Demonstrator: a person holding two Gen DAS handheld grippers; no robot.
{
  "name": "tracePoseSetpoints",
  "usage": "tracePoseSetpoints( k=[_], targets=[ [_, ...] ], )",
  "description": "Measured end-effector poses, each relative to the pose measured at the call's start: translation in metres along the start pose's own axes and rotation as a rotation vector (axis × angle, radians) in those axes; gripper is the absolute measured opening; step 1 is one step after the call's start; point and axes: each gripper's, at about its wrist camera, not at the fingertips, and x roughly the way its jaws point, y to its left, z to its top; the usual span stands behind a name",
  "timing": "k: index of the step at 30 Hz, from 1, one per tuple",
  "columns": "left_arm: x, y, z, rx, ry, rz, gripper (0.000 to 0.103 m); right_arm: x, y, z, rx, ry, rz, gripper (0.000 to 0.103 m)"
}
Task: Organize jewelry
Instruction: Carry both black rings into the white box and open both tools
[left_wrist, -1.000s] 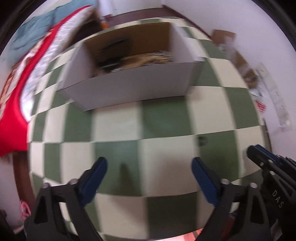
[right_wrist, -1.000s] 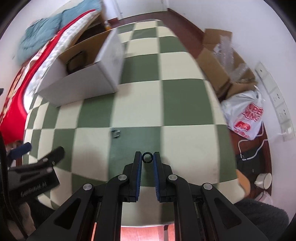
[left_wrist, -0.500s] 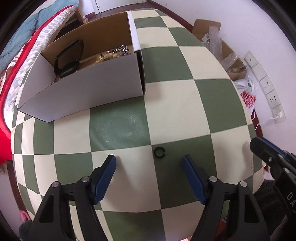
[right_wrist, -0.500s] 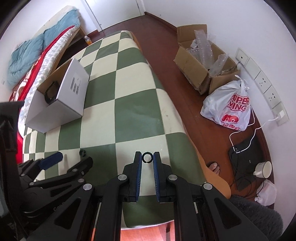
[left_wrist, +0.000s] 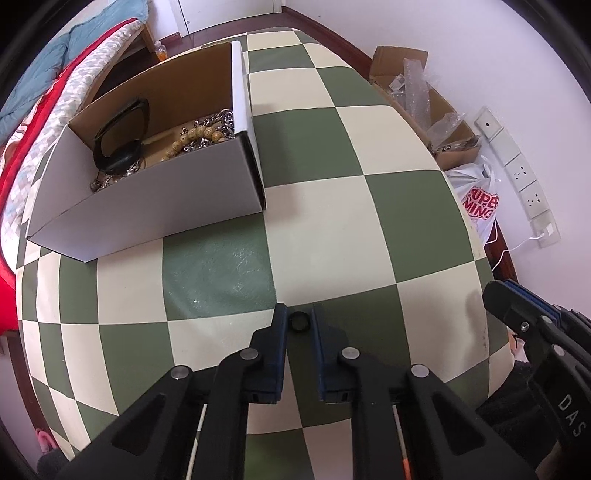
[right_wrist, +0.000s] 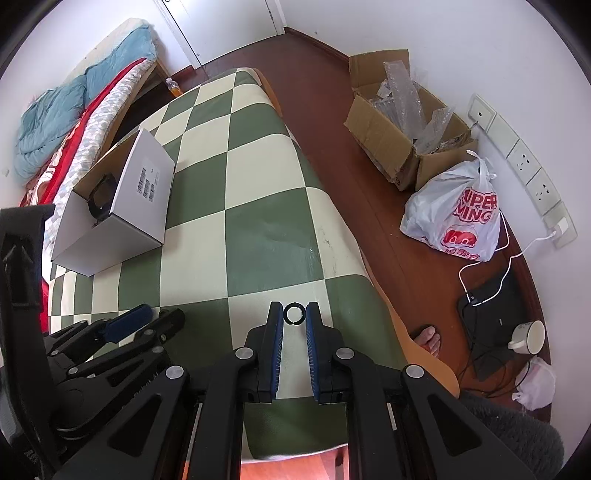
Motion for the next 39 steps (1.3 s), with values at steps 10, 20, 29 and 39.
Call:
tracePoseSetpoints(
  k=[10,20,29,39],
  targets=[
    [-0.034,0.029,-0.009,-0.052,-0.045,-0.005,0.01,-0.014,0.006,0.004,0.0,-0.027,0.018,0.013],
    [-0.103,0.125,0.03,-0.194,-0.166,-0.008,0.01,-0.045,0.08,0.036,-0.08,-0.077,0.21,0.013],
    [-0.045,0.192,0.087,-0.293,-0.013,-0.074,0.01,0.003,0.172,0.098,-0.123,0.049,0.358,0.013],
    [-0.027,0.201,0.106,-0.348,0.049,-0.088,0.014,0.06,0.191,0.127,-0.156,0.202,0.269,0.014]
  ],
)
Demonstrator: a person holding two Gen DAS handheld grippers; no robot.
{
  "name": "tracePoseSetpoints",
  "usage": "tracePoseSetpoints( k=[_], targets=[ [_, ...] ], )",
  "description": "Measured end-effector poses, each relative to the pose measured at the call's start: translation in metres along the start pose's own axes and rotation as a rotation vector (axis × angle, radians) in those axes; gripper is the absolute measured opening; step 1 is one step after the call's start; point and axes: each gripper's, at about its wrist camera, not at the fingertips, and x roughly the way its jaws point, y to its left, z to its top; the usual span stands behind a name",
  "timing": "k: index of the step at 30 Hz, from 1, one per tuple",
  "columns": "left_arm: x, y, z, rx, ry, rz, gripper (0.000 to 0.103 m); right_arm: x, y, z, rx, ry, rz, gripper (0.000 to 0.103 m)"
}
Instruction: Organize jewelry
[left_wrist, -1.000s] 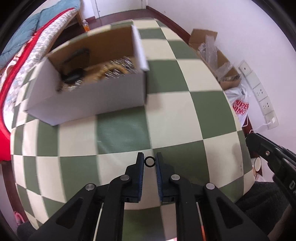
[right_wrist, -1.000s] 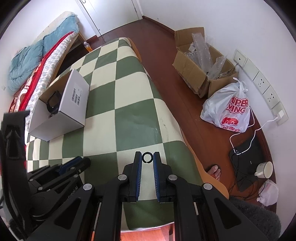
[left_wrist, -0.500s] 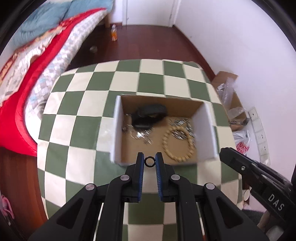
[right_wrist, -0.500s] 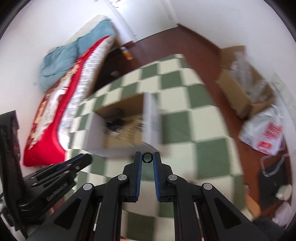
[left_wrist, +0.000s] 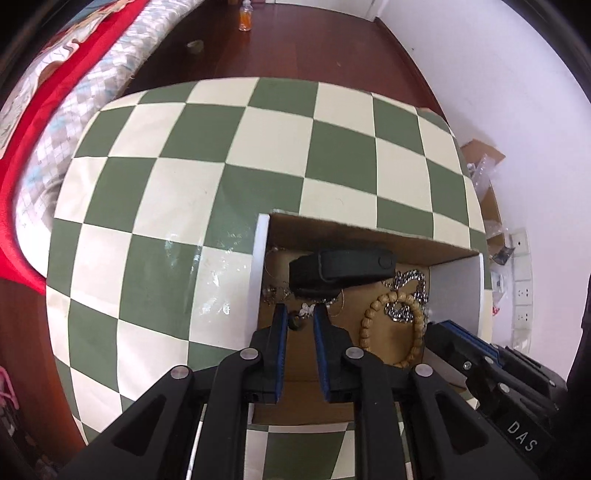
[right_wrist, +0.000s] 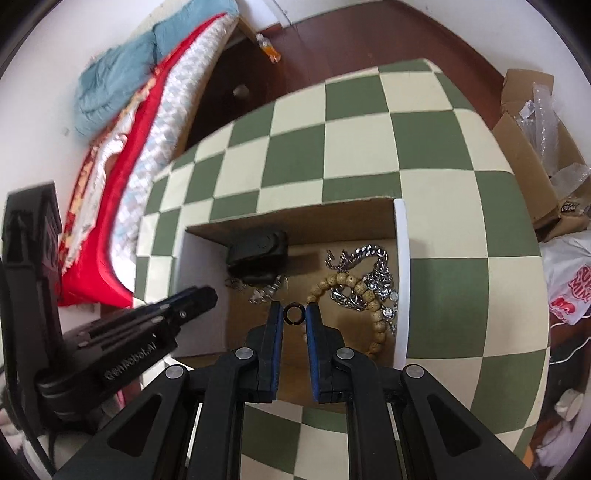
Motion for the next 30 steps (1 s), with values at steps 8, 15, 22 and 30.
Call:
tracePoseSetpoints(
  k=[8,15,22,30],
  targets=[
    [-0.033,0.001,0.002,-0.001,-0.101,0.066,0.079,-0.023,-0.006,0.004,0.012,-0.05,-0.04,0.05],
    [-0.069,0.009,-0.015,0.014,-0.231,0.214,0.102,-0.053,0.001,-0.007,-0.069,-0.112,-0.275,0.093],
    [-0.074,0.021,-0.05,0.013,-0.287,0.333,0.103,-0.044,0.003,-0.034,-0.092,-0.062,-0.375,0.103],
    [-0.095,0.022,-0.09,0.001,-0.286,0.305,0.103,-0.062,0.016,-0.065,-0.101,-0.103,-0.398,0.103]
  ],
)
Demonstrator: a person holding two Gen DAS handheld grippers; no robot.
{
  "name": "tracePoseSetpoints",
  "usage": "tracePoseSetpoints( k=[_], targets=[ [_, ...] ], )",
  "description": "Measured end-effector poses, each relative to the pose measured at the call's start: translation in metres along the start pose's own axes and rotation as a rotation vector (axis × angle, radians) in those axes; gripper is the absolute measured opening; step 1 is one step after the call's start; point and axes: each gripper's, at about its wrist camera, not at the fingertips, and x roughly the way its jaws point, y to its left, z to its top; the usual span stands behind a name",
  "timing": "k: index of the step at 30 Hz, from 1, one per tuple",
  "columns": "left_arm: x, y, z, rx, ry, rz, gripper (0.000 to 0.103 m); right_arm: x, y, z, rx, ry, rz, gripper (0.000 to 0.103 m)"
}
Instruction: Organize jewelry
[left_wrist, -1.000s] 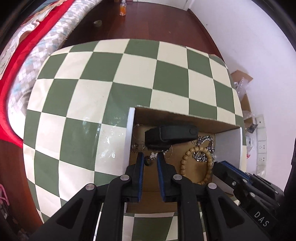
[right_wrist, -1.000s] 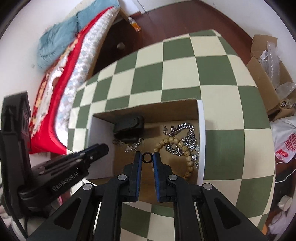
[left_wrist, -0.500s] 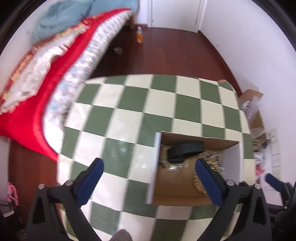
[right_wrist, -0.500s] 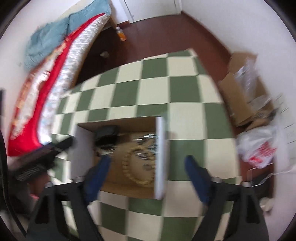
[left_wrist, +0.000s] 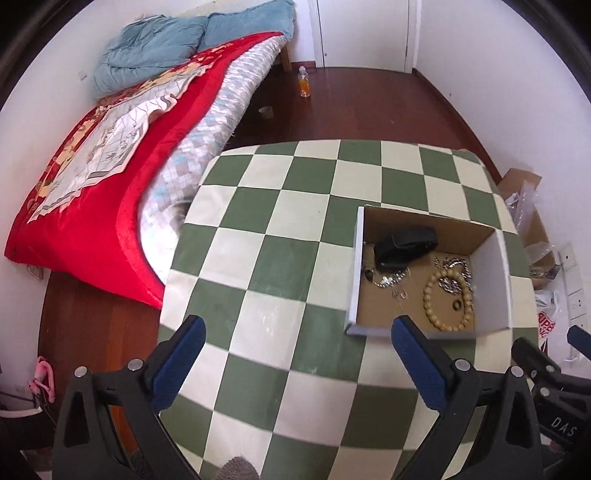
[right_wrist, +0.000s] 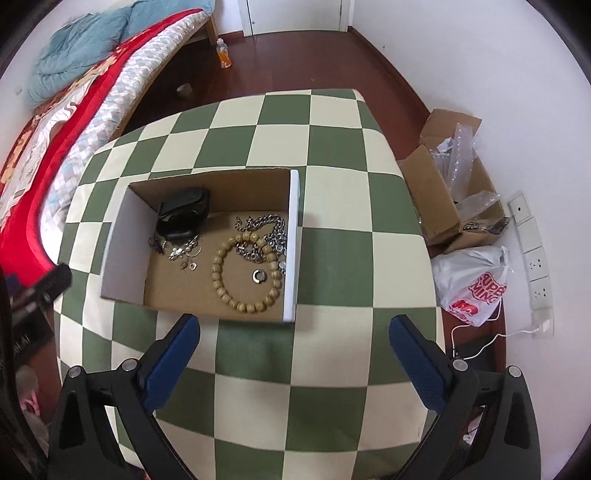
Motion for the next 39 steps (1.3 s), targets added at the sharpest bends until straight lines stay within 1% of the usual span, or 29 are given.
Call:
tracePoseSetpoints(
  k=[7,9,20,25,28,32,36,39],
  targets=[
    [-0.06,0.005,-0.026,-0.007,-0.073,-0.014,0.103,-0.058,-0.005,-0.025,-0.008,-0.103,-0.027,0.103],
    [-0.083,0.007,-0.033,-0.012,-0.104,-0.025,0.103,-0.078,-0.007,-0.033,-0.009,-0.135,-0.029,0.103],
    [-0.189,0.023,-0.055,-0.027,-0.222,-0.071,0.103,-0.206,-0.013,-0.083,-0.005,-0.311,-0.012,0.103],
    [-0.223,0.029,-0.06,-0.028,-0.247,-0.085,0.103,-0.25,-0.012,-0.097,-0.006,-0.351,-0.006,0.103],
    [-0.232,0.031,-0.06,-0.026,-0.24,-0.094,0.103,-0.272,-0.009,-0.103,-0.01,-0.36,0.004,0.103],
    [-0.237,0.032,-0.056,-0.025,-0.216,-0.088,0.103,-0.291,-0.006,-0.103,-0.02,-0.356,0.01,0.103],
    [-0.239,0.032,-0.049,-0.037,-0.206,-0.087,0.103,-0.302,-0.004,-0.099,-0.021,-0.355,0.01,0.103],
    [-0.242,0.032,-0.044,-0.047,-0.218,-0.085,0.103,-0.305,-0.004,-0.092,-0.023,-0.355,0.001,0.103]
  ],
)
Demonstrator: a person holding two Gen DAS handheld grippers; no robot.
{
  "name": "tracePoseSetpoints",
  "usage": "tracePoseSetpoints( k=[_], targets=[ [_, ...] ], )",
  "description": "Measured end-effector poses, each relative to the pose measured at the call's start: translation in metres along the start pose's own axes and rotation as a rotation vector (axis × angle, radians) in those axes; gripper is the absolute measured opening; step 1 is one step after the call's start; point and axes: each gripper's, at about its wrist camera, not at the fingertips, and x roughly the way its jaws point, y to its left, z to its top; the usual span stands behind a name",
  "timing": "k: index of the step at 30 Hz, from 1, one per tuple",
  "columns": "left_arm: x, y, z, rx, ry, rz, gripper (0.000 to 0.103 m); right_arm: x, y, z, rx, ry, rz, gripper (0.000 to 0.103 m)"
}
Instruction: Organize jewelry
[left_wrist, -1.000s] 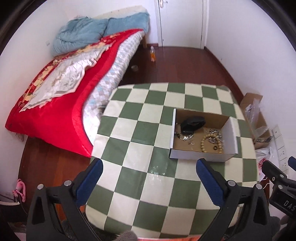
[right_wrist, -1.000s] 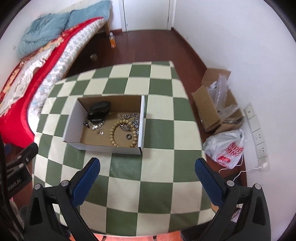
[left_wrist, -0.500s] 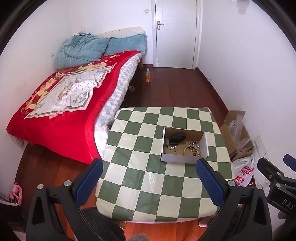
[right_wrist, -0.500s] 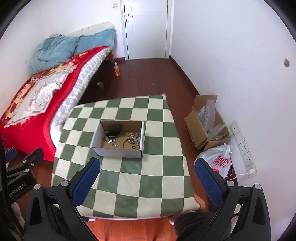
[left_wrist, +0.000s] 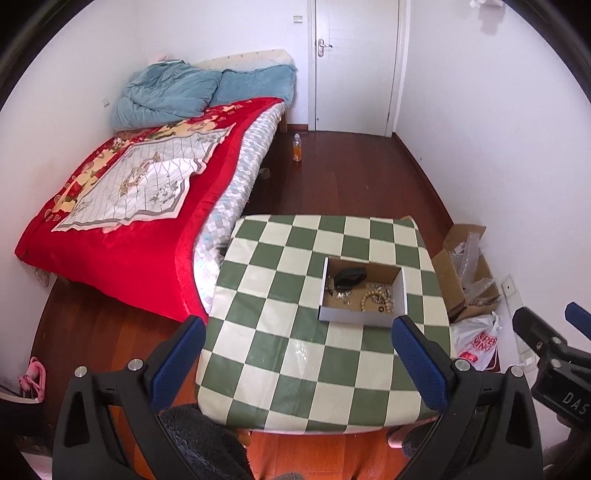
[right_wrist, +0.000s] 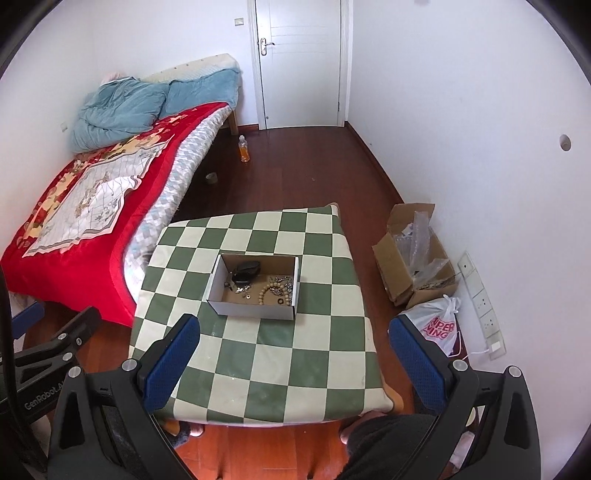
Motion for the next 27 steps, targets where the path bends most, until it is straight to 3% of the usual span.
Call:
tracePoseSetpoints(
  k=[12,27],
  targets=[
    [0.009,-0.009,0.017,0.018,-0.009,0.009,0.103,0.015,0.004,0.025,-0.028,-0.002,-0.046,0.103],
    [0.012,-0.007,0.019,0.01,0.002,0.029,0.103,0.025,0.003,0.029,-0.036,0.022,-0.054,0.103]
  ],
)
